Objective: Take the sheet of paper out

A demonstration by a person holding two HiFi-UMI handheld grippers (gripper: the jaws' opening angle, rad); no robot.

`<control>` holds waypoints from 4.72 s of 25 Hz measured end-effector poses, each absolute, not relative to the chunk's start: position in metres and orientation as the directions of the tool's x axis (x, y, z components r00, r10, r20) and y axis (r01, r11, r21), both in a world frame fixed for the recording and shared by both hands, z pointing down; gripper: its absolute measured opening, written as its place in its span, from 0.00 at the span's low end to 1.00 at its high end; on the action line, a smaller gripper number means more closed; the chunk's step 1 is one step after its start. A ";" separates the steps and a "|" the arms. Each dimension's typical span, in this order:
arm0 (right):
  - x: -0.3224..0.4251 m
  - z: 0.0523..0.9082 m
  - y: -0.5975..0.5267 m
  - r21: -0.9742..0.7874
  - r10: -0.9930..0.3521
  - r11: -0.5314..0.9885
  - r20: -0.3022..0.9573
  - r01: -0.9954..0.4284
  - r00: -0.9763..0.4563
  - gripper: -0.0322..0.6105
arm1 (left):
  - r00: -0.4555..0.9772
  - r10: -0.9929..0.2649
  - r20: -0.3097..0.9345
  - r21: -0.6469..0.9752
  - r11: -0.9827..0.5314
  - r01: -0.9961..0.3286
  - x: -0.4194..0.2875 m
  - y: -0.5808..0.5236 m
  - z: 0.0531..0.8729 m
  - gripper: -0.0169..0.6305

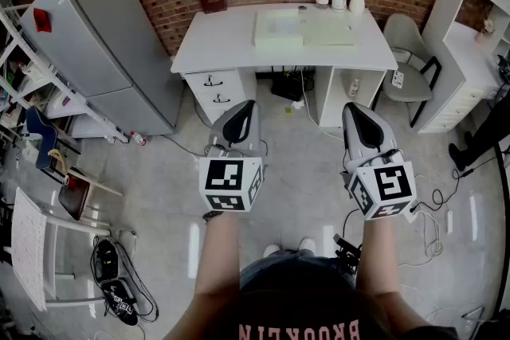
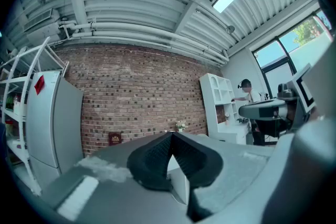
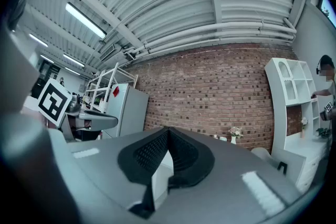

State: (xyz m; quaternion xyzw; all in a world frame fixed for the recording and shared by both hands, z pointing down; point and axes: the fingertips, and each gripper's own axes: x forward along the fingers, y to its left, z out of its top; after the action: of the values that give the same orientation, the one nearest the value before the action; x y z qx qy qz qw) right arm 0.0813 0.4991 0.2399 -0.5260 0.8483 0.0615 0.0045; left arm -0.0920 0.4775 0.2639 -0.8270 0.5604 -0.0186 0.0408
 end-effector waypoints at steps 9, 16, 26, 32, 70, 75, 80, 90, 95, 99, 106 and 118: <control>0.118 0.244 0.492 0.085 -0.868 0.486 -0.070 -0.870 -0.491 0.05 | 0.351 -0.936 -0.027 -0.068 -0.348 -0.935 -0.053 0.473 0.265 0.02; 0.140 0.248 0.481 0.062 -0.853 0.508 -0.102 -0.859 -0.512 0.05 | 0.321 -0.947 -0.019 -0.030 -0.321 -0.947 -0.035 0.470 0.276 0.02; 0.142 0.259 0.435 0.126 -0.851 0.511 -0.071 -0.851 -0.521 0.05 | 0.307 -0.952 -0.021 -0.039 -0.306 -0.951 -0.038 0.422 0.282 0.02; 0.136 0.264 0.370 0.100 -0.872 0.479 -0.060 -0.872 -0.486 0.05 | 0.336 -0.942 -0.016 -0.029 -0.335 -0.942 -0.044 0.353 0.288 0.02; 0.048 0.312 0.006 0.176 -0.897 0.442 0.099 -0.880 -0.431 0.05 | 0.364 -0.929 0.062 0.040 -0.363 -0.931 -0.147 -0.010 0.337 0.02; 0.050 0.321 -0.047 0.198 -0.882 0.470 0.112 -0.860 -0.457 0.05 | 0.347 -0.935 0.081 0.051 -0.343 -0.938 -0.142 -0.063 0.345 0.02; 0.058 0.330 -0.109 0.166 -0.868 0.496 0.128 -0.852 -0.480 0.05 | 0.334 -0.936 0.113 0.058 -0.329 -0.942 -0.131 -0.121 0.357 0.02; 0.077 0.369 -0.224 0.027 -0.821 0.544 0.222 -0.839 -0.526 0.05 | 0.284 -0.940 0.191 0.058 -0.278 -0.959 -0.118 -0.224 0.384 0.02; 0.086 0.395 -0.264 0.013 -0.807 0.537 0.297 -0.843 -0.510 0.05 | 0.248 -0.940 0.233 0.050 -0.243 -0.969 -0.117 -0.256 0.399 0.02; 0.084 0.414 -0.281 -0.033 -0.789 0.539 0.329 -0.841 -0.519 0.05 | 0.241 -0.933 0.267 0.038 -0.240 -0.970 -0.119 -0.269 0.411 0.02; 0.068 0.446 -0.296 -0.108 -0.754 0.542 0.376 -0.833 -0.539 0.05 | 0.229 -0.921 0.314 0.053 -0.224 -0.973 -0.142 -0.285 0.430 0.02; 0.046 0.536 -0.311 -0.278 -0.623 0.445 0.586 -0.851 -0.517 0.05 | 0.275 -0.870 0.408 0.083 -0.265 -0.961 -0.161 -0.308 0.470 0.02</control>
State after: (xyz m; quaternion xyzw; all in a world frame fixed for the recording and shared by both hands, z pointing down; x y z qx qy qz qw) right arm 0.0462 -0.3112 0.5356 -0.4468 0.8251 -0.2791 -0.2041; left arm -0.1605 -0.3079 0.4699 -0.7826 0.5849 -0.1421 -0.1591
